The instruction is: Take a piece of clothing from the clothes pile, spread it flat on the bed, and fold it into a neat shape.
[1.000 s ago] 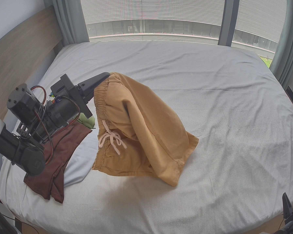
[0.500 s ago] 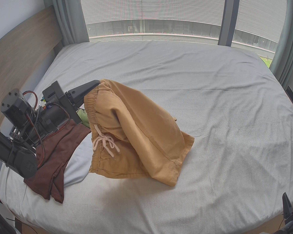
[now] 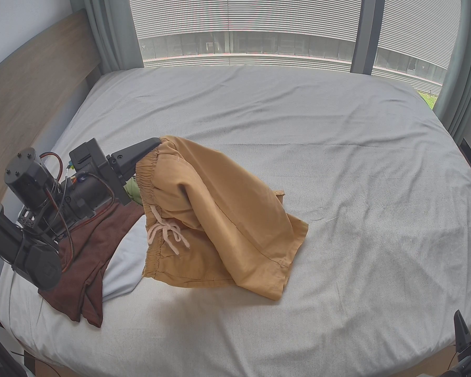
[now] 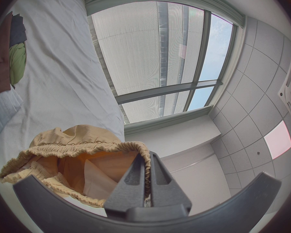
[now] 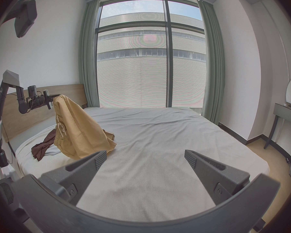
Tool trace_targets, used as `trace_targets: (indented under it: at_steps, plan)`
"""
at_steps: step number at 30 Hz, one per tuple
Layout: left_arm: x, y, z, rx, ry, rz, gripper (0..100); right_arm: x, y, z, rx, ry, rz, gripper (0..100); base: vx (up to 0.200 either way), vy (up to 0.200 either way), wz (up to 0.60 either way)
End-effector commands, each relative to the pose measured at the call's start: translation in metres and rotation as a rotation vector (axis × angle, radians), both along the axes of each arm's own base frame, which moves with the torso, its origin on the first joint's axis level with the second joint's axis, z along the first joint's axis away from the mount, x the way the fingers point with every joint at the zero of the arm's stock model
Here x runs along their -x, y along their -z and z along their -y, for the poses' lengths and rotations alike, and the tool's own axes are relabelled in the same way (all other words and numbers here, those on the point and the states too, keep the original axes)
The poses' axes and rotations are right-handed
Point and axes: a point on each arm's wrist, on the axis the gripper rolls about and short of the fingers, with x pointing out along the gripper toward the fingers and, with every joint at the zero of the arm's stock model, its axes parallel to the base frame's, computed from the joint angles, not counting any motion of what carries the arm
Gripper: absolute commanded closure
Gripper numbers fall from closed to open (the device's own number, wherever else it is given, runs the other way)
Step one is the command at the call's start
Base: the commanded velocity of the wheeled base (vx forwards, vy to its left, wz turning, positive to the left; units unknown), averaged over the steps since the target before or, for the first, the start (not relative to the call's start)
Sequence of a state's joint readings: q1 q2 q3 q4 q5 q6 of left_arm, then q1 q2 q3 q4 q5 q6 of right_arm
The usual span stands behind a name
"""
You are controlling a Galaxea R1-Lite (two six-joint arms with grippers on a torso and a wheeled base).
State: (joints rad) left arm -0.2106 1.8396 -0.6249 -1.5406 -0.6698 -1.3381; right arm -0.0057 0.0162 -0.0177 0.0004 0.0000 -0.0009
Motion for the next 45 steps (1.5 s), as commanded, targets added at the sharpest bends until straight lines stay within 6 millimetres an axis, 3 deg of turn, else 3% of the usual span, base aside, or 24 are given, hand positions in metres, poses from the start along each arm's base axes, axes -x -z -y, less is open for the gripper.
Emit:
trace_targets:
  at_steps: [1,5,6,9,11,13,14,19,21,25,30,40,45]
  plan:
    - [-0.002,0.004,0.0,-0.002,0.0,-0.012,100,0.0,0.005,0.0,0.001,0.002,-0.001,0,0.0,0.0,0.0]
    - [-0.002,0.005,0.0,-0.003,-0.003,-0.017,100,0.001,-0.003,0.0,0.004,-0.004,0.054,0,0.0,0.0,0.0]
    - [-0.001,0.006,-0.001,-0.005,-0.008,-0.021,100,0.011,-0.041,-0.001,0.007,-0.001,0.214,0,0.0,0.0,0.0]
    - [-0.002,0.006,-0.002,-0.006,-0.011,-0.021,100,0.012,-0.084,-0.001,0.011,-0.025,0.244,0,0.0,0.0,0.0]
    - [-0.001,0.005,-0.003,-0.006,-0.013,-0.018,100,-0.001,-0.109,-0.001,0.007,-0.072,0.203,0,0.0,0.0,0.0]
    - [-0.001,0.005,-0.003,-0.005,-0.014,-0.018,100,-0.007,-0.114,-0.002,-0.003,-0.092,0.183,0,0.0,0.0,0.0]
    - [0.0,0.006,-0.003,-0.005,-0.016,-0.021,100,-0.026,-0.125,-0.002,-0.067,-0.143,0.117,0,0.0,0.0,0.0]
    - [-0.002,0.008,-0.003,-0.014,-0.025,-0.014,100,-0.064,-0.15,-0.009,-0.199,-0.28,0.095,0,0.0,0.0,0.0]
    - [-0.005,0.01,-0.003,-0.019,-0.032,-0.013,100,-0.093,-0.163,-0.019,-0.257,-0.345,0.083,0,0.0,0.0,0.0]
    - [-0.005,0.012,-0.003,-0.021,-0.027,-0.02,100,-0.131,-0.17,-0.034,-0.304,-0.4,0.045,0,0.0,0.0,0.0]
    - [-0.005,0.012,-0.003,-0.025,-0.028,-0.02,100,-0.169,-0.161,-0.054,-0.348,-0.458,-0.034,0,0.0,0.0,0.0]
    - [-0.006,0.015,-0.006,-0.044,-0.044,-0.008,100,-0.199,-0.152,-0.068,-0.446,-0.55,-0.104,0,0.0,0.0,0.0]
    - [-0.005,0.017,-0.009,-0.064,-0.053,0.001,100,-0.217,-0.131,-0.075,-0.454,-0.538,-0.17,0,0.0,0.0,0.0]
